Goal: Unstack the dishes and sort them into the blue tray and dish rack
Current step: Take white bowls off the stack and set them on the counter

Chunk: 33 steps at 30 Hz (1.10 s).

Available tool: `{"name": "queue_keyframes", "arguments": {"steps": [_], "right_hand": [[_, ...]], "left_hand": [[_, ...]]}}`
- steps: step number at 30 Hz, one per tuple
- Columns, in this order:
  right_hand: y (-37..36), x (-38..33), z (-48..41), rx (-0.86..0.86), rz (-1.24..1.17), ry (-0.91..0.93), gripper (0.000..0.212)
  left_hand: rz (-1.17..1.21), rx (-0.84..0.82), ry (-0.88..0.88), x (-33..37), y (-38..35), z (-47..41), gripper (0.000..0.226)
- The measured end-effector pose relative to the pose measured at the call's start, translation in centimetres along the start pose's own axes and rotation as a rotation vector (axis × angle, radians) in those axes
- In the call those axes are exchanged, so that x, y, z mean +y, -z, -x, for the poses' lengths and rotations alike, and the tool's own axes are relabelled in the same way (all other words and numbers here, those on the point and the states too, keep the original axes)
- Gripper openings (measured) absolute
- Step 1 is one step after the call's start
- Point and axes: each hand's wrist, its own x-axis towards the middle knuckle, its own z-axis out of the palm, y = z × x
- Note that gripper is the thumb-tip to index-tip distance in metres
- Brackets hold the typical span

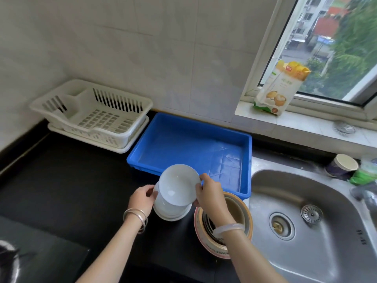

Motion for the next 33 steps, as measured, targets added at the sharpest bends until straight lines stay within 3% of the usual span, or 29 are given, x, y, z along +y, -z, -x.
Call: {"name": "queue_keyframes", "arguments": {"steps": [6, 12, 18, 22, 33], "right_hand": [[0.9, 0.5, 0.0, 0.043, -0.035, 0.006, 0.010], [1.9, -0.2, 0.4, 0.113, -0.069, 0.010, 0.010], [3.0, -4.0, 0.3, 0.147, -0.167, 0.084, 0.010], [1.9, -7.9, -0.7, 0.111, -0.177, 0.184, 0.011], [-10.8, -18.6, -7.5, -0.186, -0.178, 0.224, 0.015]], "left_hand": [[-0.197, 0.126, -0.135, 1.1, -0.7, 0.1, 0.009], [-0.205, 0.123, -0.154, 1.5, 0.1, -0.3, 0.009], [0.016, 0.093, -0.066, 1.9, 4.0, -1.2, 0.010], [0.126, 0.162, -0.036, 1.0, 8.6, -2.6, 0.011], [0.488, 0.453, 0.214, -9.6, 21.4, -7.4, 0.020]]}}
